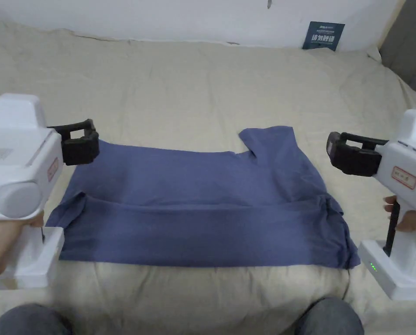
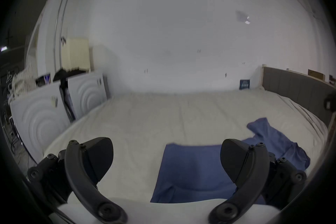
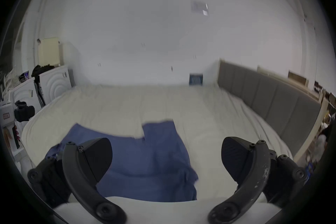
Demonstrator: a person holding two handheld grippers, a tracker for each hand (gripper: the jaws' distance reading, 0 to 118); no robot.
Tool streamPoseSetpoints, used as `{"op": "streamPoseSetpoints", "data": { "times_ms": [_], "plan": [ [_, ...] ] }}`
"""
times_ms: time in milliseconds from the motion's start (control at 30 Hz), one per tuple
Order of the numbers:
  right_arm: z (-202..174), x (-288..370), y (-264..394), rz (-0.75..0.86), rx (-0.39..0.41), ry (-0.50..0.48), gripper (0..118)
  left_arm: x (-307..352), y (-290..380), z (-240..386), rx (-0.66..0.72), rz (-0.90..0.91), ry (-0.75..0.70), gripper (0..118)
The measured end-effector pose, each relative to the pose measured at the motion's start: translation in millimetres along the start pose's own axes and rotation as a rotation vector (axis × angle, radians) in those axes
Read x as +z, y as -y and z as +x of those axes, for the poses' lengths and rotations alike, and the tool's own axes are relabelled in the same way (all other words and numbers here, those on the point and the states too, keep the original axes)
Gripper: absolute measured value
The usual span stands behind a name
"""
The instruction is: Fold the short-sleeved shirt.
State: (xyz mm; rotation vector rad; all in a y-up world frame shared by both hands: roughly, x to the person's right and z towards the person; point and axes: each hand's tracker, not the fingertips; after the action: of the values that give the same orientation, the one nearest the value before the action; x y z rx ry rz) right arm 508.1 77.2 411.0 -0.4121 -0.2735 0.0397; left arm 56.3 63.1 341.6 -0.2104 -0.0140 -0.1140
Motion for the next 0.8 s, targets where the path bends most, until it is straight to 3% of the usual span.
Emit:
{"op": "streamPoseSetpoints", "data": {
  "times_ms": [33,67,100,167,200,233,267,333,433,633,800],
  "plan": [
    [-5.4,2.2,-1.0,0.029,0.006,-0.001,118,2.1,-1.5,4.9,-0.009,0.015,0.006,117],
    [-20.7,12.0,-6.7,0.133,-0.009,-0.111,118,4.6,-2.5,9.9,-0.012,0.025,0.007,115],
    [-33.0,21.5,-8.7,0.154,-0.012,-0.115,118,5.6,-2.0,13.1,-0.005,0.034,0.009,109],
    [-46.8,30.3,-7.9,0.169,-0.015,-0.121,107,7.9,-1.1,16.3,0.018,0.053,0.025,79],
    [-54.9,35.9,-6.6,0.178,-0.027,-0.142,94,9.4,-1.4,18.4,0.029,0.055,0.031,59],
    [-48.3,28.4,-8.5,0.188,-0.029,-0.145,70,9.9,-1.5,20.1,0.034,0.056,0.034,31],
    [-52.6,30.9,-7.7,0.194,-0.035,-0.150,50,4.9,1.3,19.1,0.039,0.055,0.034,17],
    [-58.7,33.5,-4.3,0.184,-0.003,-0.093,14,4.7,1.5,20.1,0.045,0.055,0.040,1],
    [-61.5,32.6,-5.1,0.178,-0.022,-0.114,2,0.7,2.7,22.3,0.054,0.043,0.056,0],
    [-55.5,10.0,-10.4,0.156,-0.064,-0.143,1,-30.7,-13.8,22.3,0.026,-0.038,0.085,0],
    [-51.2,-12.5,-16.7,0.141,-0.081,-0.155,1,-92.9,-35.6,13.1,0.022,-0.181,0.045,11]
  ]
}}
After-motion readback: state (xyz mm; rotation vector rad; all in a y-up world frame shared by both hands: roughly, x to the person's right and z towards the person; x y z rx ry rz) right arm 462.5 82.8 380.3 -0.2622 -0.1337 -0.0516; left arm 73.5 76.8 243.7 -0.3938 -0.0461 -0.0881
